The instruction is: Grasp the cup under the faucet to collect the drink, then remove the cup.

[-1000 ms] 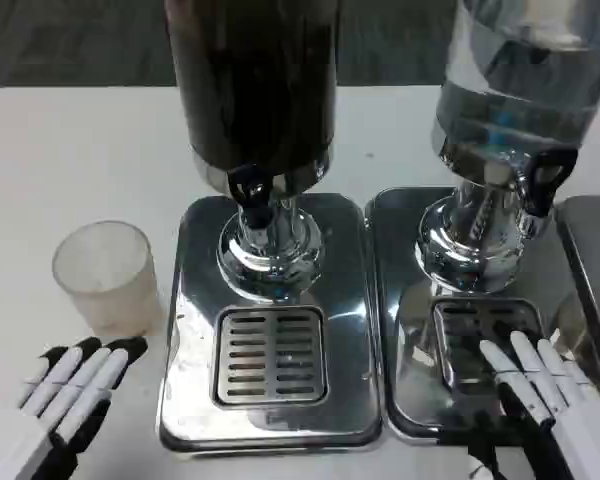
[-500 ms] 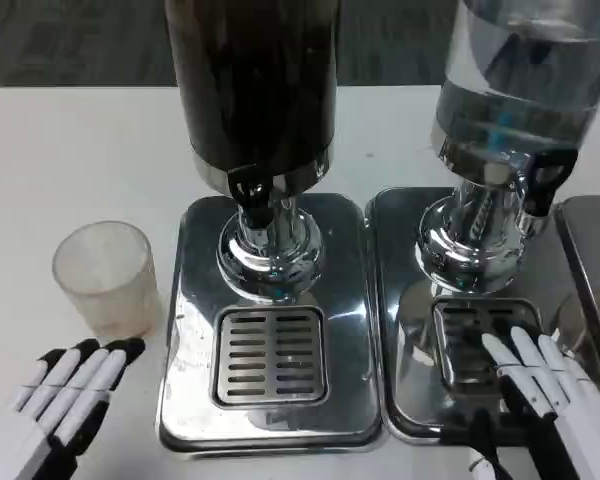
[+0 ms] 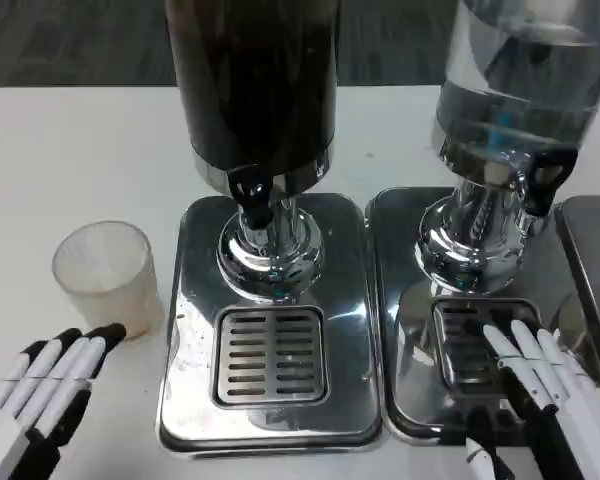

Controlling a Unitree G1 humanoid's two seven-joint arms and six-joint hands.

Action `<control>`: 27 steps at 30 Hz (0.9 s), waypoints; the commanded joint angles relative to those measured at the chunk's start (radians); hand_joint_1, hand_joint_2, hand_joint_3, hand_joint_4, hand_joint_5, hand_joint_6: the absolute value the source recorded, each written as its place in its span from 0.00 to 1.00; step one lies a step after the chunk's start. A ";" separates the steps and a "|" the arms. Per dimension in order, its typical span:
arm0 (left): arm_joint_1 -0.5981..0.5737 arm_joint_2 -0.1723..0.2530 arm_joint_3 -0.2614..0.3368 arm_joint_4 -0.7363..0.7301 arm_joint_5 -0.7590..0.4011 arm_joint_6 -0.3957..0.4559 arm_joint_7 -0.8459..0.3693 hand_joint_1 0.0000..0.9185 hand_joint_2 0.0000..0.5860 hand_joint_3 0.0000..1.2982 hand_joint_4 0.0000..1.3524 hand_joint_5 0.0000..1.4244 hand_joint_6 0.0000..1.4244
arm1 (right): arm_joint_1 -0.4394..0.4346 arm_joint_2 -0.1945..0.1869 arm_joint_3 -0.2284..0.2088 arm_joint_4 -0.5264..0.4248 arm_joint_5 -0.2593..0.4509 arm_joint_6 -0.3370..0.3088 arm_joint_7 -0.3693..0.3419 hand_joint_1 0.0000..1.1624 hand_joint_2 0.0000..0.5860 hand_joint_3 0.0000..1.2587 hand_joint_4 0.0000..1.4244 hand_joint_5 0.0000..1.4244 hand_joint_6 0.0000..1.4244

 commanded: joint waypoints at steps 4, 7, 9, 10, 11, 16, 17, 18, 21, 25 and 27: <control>-0.034 0.012 0.031 0.063 -0.051 -0.077 0.025 0.00 0.07 0.00 0.00 0.00 0.00 | -0.011 0.008 0.000 -0.003 0.015 0.004 0.009 0.44 1.00 0.07 0.01 0.00 0.04; -0.046 0.008 0.039 0.083 -0.058 -0.093 0.026 0.00 0.07 0.00 0.00 0.00 0.00 | -0.024 0.008 -0.002 -0.001 0.015 0.006 0.011 0.44 1.00 0.07 0.01 0.00 0.04; -0.054 0.005 0.045 0.092 -0.062 -0.093 0.024 0.00 0.07 0.00 0.00 0.00 0.00 | -0.028 0.008 0.000 -0.002 0.017 0.005 0.014 0.44 1.00 0.07 0.01 0.00 0.04; -0.058 0.004 0.048 0.097 -0.065 -0.091 0.022 0.00 0.07 0.00 0.00 0.00 0.00 | -0.029 0.008 0.001 -0.001 0.017 0.004 0.016 0.44 1.00 0.07 0.01 0.00 0.04; -0.061 0.004 0.050 0.100 -0.067 -0.090 0.019 0.00 0.07 0.00 0.00 0.00 0.00 | -0.031 0.008 0.002 0.002 0.019 0.004 0.018 0.44 1.00 0.07 0.01 0.00 0.04; -0.082 0.002 0.061 0.126 -0.079 -0.065 0.012 0.00 0.06 0.00 0.00 0.00 0.00 | -0.034 0.010 0.007 0.008 0.026 0.004 0.025 0.44 1.00 0.07 0.01 0.00 0.04; -0.088 0.000 0.063 0.131 -0.083 -0.060 0.012 0.00 0.06 0.00 0.00 0.00 0.00 | -0.034 0.009 0.007 0.007 0.026 0.003 0.026 0.45 1.00 0.07 0.01 0.00 0.04; -0.096 -0.001 0.066 0.137 -0.089 -0.055 0.013 0.00 0.06 0.00 0.00 0.00 0.00 | -0.035 0.008 0.005 0.007 0.028 0.002 0.029 0.45 1.00 0.07 0.01 0.00 0.04; -0.117 -0.001 0.071 0.152 -0.113 -0.041 0.008 0.00 0.06 0.00 0.00 0.00 0.00 | -0.038 0.005 0.000 0.008 0.035 0.001 0.032 0.45 1.00 0.07 0.01 0.00 0.04; -0.155 0.004 0.073 0.190 -0.171 -0.019 -0.010 0.00 0.06 0.00 0.00 0.00 0.00 | -0.040 0.006 0.002 0.010 0.039 0.000 0.034 0.45 1.00 0.08 0.01 0.00 0.04; -0.179 0.007 0.074 0.211 -0.191 -0.005 -0.015 0.00 0.06 0.00 0.00 0.00 0.00 | -0.042 0.008 0.005 0.011 0.040 0.002 0.037 0.45 1.00 0.08 0.01 0.00 0.04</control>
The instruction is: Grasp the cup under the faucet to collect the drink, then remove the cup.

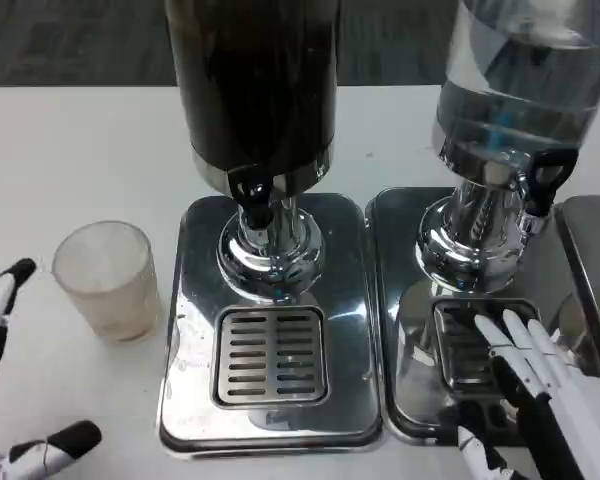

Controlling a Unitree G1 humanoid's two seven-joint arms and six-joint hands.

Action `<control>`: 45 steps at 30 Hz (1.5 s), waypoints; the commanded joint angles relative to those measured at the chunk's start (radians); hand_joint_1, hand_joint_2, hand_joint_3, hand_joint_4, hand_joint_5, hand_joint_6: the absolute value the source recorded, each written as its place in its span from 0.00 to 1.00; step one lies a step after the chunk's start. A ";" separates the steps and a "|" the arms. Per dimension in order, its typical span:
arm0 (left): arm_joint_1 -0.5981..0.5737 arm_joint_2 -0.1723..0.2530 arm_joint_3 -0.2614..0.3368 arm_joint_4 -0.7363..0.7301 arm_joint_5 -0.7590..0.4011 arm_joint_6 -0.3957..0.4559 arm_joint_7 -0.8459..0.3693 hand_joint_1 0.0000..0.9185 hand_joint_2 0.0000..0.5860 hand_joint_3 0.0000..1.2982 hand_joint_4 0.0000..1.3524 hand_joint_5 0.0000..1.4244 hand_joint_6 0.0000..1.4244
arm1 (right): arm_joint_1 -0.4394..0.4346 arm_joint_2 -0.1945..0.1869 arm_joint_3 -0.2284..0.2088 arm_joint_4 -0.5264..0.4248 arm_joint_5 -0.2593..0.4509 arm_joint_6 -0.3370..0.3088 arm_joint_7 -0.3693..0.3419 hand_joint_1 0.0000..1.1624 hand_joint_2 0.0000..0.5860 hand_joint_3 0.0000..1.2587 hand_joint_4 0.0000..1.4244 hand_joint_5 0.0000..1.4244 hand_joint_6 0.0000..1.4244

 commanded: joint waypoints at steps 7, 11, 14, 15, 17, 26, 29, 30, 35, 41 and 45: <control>-0.172 0.046 -0.007 0.218 -0.077 0.046 -0.041 0.00 0.05 0.00 0.00 0.00 0.00 | -0.019 0.015 0.012 -0.004 0.033 0.011 0.027 0.45 1.00 0.09 0.01 0.00 0.04; -0.287 0.042 -0.033 0.391 -0.195 0.020 -0.117 0.00 0.06 0.00 0.00 0.00 0.00 | -0.027 0.022 0.019 -0.015 0.044 0.012 0.036 0.45 1.00 0.09 0.01 0.00 0.05; -0.359 0.047 -0.047 0.499 -0.240 -0.009 -0.157 0.00 0.06 0.00 0.00 0.00 0.01 | -0.031 0.020 0.020 -0.015 0.045 0.015 0.041 0.45 1.00 0.09 0.02 0.00 0.05; -0.378 0.049 -0.051 0.525 -0.249 -0.015 -0.164 0.00 0.06 0.00 0.00 0.00 0.01 | -0.033 0.020 0.021 -0.014 0.047 0.016 0.042 0.45 1.00 0.10 0.02 0.00 0.05; -0.409 0.051 -0.059 0.565 -0.263 -0.022 -0.174 0.00 0.06 0.00 0.00 0.00 0.01 | -0.037 0.021 0.024 -0.015 0.048 0.016 0.046 0.45 1.00 0.10 0.02 0.00 0.05; -0.507 0.062 -0.097 0.665 -0.254 -0.017 -0.185 0.00 0.05 0.00 0.00 0.00 0.02 | -0.044 0.030 0.041 -0.017 0.050 0.015 0.047 0.45 1.00 0.10 0.02 0.00 0.05; -0.533 0.066 -0.114 0.688 -0.253 -0.005 -0.193 0.03 0.03 0.00 0.00 0.00 0.03 | -0.038 0.034 0.048 -0.029 0.056 0.010 0.048 0.45 1.00 0.11 0.02 0.00 0.05; -0.539 0.068 -0.120 0.694 -0.249 -0.004 -0.192 0.06 0.04 0.00 0.00 0.01 0.04 | -0.037 0.035 0.050 -0.033 0.056 0.009 0.046 0.45 1.00 0.11 0.02 0.00 0.06; -0.576 0.090 -0.165 0.712 -0.202 0.017 -0.177 0.14 0.03 0.00 0.00 0.01 0.05 | -0.031 0.045 0.057 -0.041 0.056 0.013 0.050 0.45 1.00 0.11 0.03 0.00 0.06; -0.625 0.108 -0.220 0.739 -0.149 0.051 -0.154 0.19 0.04 0.00 0.00 0.01 0.05 | -0.025 0.050 0.068 -0.049 0.059 0.015 0.053 0.45 1.00 0.11 0.03 0.00 0.06; -0.649 0.114 -0.247 0.750 -0.125 0.063 -0.143 0.21 0.04 0.00 0.00 0.01 0.05 | -0.025 0.050 0.071 -0.051 0.061 0.013 0.051 0.45 1.00 0.12 0.03 0.00 0.06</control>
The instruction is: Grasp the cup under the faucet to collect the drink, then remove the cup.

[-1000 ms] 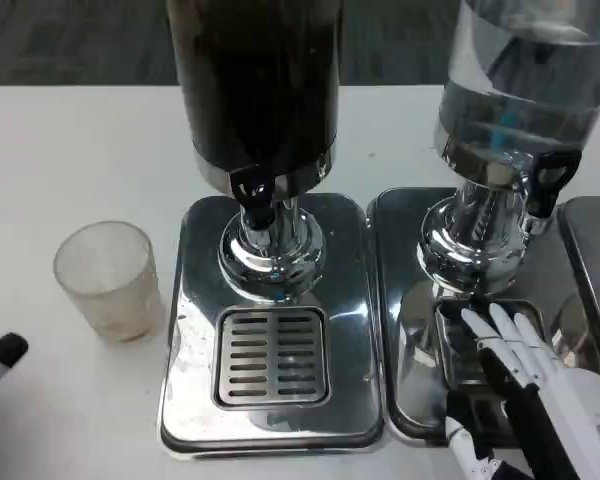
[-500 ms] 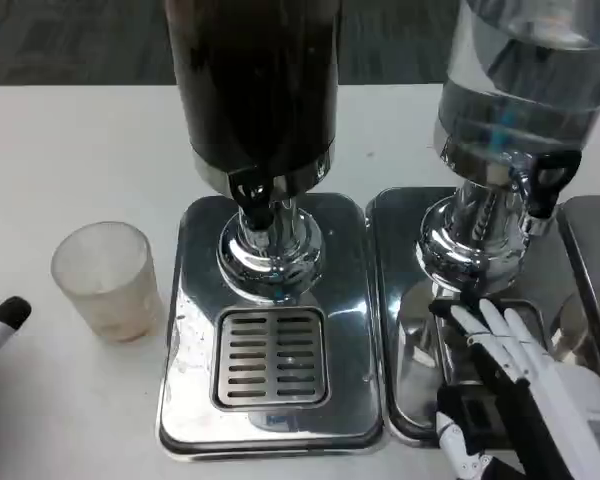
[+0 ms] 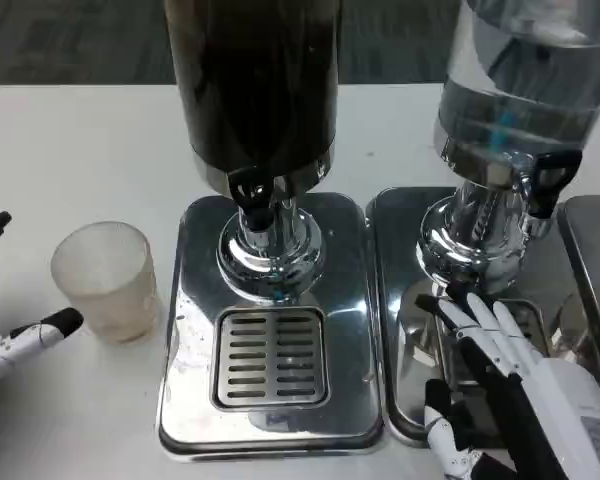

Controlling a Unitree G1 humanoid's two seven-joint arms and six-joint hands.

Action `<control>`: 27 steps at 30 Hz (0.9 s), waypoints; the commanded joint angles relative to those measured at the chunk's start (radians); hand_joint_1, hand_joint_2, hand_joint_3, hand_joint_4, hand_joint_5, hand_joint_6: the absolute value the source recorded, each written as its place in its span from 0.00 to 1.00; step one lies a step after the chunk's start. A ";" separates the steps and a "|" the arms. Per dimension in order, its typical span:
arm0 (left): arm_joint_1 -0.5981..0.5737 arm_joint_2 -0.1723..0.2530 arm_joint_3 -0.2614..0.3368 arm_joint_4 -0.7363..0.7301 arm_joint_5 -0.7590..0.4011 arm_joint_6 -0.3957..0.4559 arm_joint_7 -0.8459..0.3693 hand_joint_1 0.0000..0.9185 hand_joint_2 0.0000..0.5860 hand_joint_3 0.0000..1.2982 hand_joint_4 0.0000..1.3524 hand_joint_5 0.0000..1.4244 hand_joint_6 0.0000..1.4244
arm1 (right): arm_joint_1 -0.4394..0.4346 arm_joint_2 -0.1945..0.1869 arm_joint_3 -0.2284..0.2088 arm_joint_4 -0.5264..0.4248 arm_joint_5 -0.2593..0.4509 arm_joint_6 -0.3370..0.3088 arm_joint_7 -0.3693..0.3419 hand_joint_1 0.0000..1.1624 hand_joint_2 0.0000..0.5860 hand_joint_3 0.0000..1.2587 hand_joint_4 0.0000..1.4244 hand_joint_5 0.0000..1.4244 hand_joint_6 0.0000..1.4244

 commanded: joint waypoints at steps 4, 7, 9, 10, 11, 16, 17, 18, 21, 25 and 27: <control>-0.049 0.040 -0.060 0.022 0.058 0.019 0.052 0.22 0.04 0.00 0.00 0.01 0.05 | 0.002 0.005 0.008 -0.007 0.006 0.000 0.002 0.45 1.00 0.12 0.03 0.00 0.06; -0.068 0.042 -0.081 0.034 0.064 0.020 0.065 0.22 0.04 0.00 0.00 0.01 0.05 | 0.001 0.007 0.011 -0.003 0.010 -0.003 0.000 0.45 1.00 0.12 0.03 0.00 0.07; -0.085 0.040 -0.095 0.048 0.063 0.019 0.064 0.22 0.04 0.00 0.00 0.01 0.05 | -0.002 0.007 0.015 0.001 0.011 -0.004 0.000 0.45 1.00 0.12 0.03 0.00 0.07; -0.091 0.040 -0.101 0.053 0.063 0.019 0.063 0.22 0.04 0.00 0.00 0.01 0.05 | -0.002 0.007 0.016 0.001 0.013 -0.003 0.003 0.45 1.00 0.12 0.03 0.00 0.07; -0.097 0.039 -0.106 0.058 0.063 0.016 0.062 0.22 0.04 0.00 0.00 0.01 0.05 | -0.001 0.006 0.017 0.002 0.013 -0.005 0.001 0.45 1.00 0.12 0.03 0.00 0.07; -0.125 0.030 -0.135 0.082 0.066 0.005 0.067 0.22 0.05 0.00 0.00 0.01 0.05 | -0.005 0.008 0.020 0.005 0.018 0.000 0.003 0.45 1.00 0.12 0.03 0.00 0.08; -0.130 0.028 -0.139 0.087 0.066 0.003 0.069 0.22 0.05 0.00 0.00 0.01 0.05 | -0.006 0.009 0.021 0.005 0.018 -0.001 0.001 0.45 1.00 0.12 0.03 0.00 0.08; -0.136 0.026 -0.144 0.095 0.068 0.000 0.068 0.22 0.06 0.00 0.00 0.01 0.06 | -0.007 0.009 0.022 0.005 0.016 -0.001 -0.001 0.45 1.00 0.12 0.03 0.00 0.08; -0.150 0.022 -0.162 0.117 0.071 -0.008 0.070 0.23 0.07 0.00 0.00 0.01 0.06 | -0.007 0.011 0.023 0.008 0.019 0.003 0.000 0.45 1.00 0.12 0.04 0.00 0.08; -0.164 0.016 -0.174 0.136 0.078 -0.008 0.078 0.27 0.11 0.00 0.00 0.02 0.07 | -0.008 0.011 0.026 0.010 0.026 0.003 0.005 0.45 1.00 0.12 0.04 0.00 0.08; -0.170 0.012 -0.181 0.142 0.080 -0.009 0.084 0.28 0.11 0.00 0.00 0.02 0.07 | -0.008 0.010 0.024 0.011 0.029 0.003 0.006 0.45 1.00 0.12 0.04 0.00 0.08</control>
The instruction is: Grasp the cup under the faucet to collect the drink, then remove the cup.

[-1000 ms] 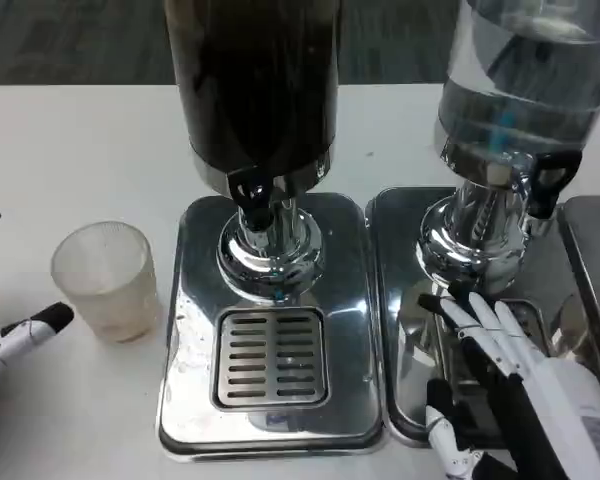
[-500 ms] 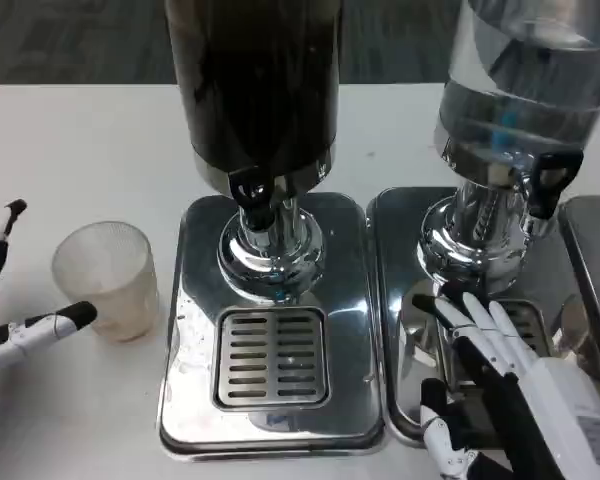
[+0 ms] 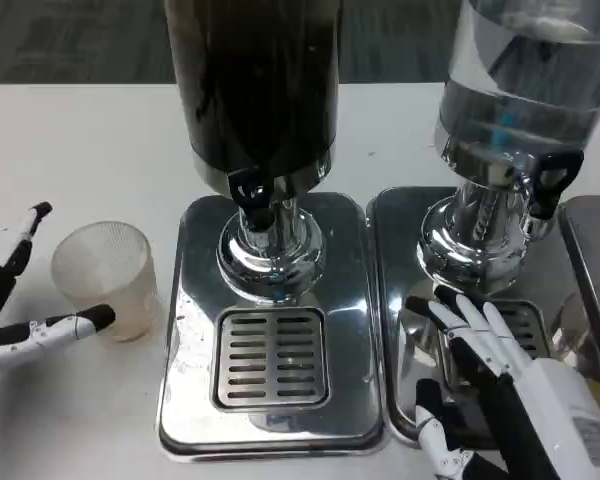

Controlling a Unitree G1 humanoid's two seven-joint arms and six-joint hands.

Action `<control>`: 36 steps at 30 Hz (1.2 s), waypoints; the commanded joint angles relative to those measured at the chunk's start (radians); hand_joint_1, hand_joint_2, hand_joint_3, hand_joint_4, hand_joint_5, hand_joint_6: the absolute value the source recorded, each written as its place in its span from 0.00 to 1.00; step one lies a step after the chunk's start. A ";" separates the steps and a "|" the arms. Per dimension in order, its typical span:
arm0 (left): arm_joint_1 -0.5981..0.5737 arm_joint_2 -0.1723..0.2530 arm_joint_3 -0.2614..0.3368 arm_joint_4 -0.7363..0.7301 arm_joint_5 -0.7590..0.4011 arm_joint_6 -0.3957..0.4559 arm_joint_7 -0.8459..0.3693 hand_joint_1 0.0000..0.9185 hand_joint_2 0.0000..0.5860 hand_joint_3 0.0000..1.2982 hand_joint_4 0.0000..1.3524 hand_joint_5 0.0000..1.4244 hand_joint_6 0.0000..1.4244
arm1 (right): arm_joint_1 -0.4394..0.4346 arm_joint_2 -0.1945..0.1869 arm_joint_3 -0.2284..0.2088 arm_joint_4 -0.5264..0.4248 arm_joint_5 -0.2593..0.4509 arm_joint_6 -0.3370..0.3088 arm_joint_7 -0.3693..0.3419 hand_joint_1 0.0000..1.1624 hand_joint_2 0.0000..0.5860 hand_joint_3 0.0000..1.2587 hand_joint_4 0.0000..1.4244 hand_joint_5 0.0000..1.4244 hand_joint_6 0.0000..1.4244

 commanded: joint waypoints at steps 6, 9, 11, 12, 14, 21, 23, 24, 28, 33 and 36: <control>-0.036 -0.024 -0.034 0.043 0.006 -0.029 0.054 0.28 0.11 0.00 0.00 0.02 0.07 | -0.001 0.006 0.004 0.013 0.015 0.004 0.001 0.45 1.00 0.12 0.04 0.00 0.08; -0.043 -0.031 -0.037 0.054 0.007 -0.039 0.060 0.27 0.12 0.00 0.00 0.03 0.07 | 0.000 0.009 0.007 0.015 0.016 0.004 0.001 0.45 1.00 0.12 0.04 0.00 0.08; -0.048 -0.037 -0.042 0.059 0.011 -0.049 0.065 0.27 0.12 0.00 0.00 0.03 0.07 | -0.001 0.010 0.005 0.017 0.019 0.006 0.001 0.45 1.00 0.12 0.04 0.01 0.08; -0.051 -0.040 -0.044 0.063 0.012 -0.054 0.066 0.27 0.12 0.00 0.00 0.03 0.07 | -0.002 0.011 0.005 0.017 0.020 0.007 0.002 0.45 1.00 0.12 0.04 0.01 0.08; -0.057 -0.046 -0.047 0.072 0.014 -0.060 0.072 0.27 0.12 0.00 0.00 0.03 0.07 | -0.003 0.013 0.006 0.018 0.021 0.012 0.005 0.45 1.00 0.13 0.04 0.01 0.08; -0.072 -0.065 -0.061 0.101 0.012 -0.074 0.074 0.27 0.15 0.00 0.00 0.05 0.09 | -0.003 0.011 0.001 0.022 0.029 0.013 0.007 0.44 1.00 0.13 0.04 0.01 0.08; -0.075 -0.073 -0.063 0.112 0.007 -0.075 0.070 0.28 0.17 0.00 0.00 0.06 0.11 | -0.004 0.014 0.003 0.028 0.039 0.014 0.010 0.44 1.00 0.13 0.04 0.02 0.08; -0.077 -0.076 -0.063 0.117 0.005 -0.075 0.068 0.28 0.17 0.00 0.00 0.06 0.11 | -0.005 0.013 0.004 0.028 0.035 0.014 0.010 0.44 1.00 0.13 0.04 0.02 0.08; -0.084 -0.097 -0.067 0.133 -0.003 -0.080 0.063 0.29 0.20 0.00 0.00 0.07 0.12 | -0.010 0.013 -0.001 0.028 0.039 0.018 0.011 0.44 1.00 0.13 0.05 0.02 0.08; -0.092 -0.118 -0.069 0.151 -0.015 -0.084 0.058 0.30 0.22 0.00 0.00 0.09 0.14 | -0.013 0.013 -0.001 0.030 0.042 0.021 0.013 0.44 1.00 0.13 0.05 0.02 0.08; -0.098 -0.126 -0.074 0.159 -0.025 -0.083 0.051 0.32 0.25 0.00 0.00 0.14 0.17 | -0.013 0.015 0.001 0.032 0.043 0.023 0.013 0.44 1.00 0.13 0.06 0.02 0.08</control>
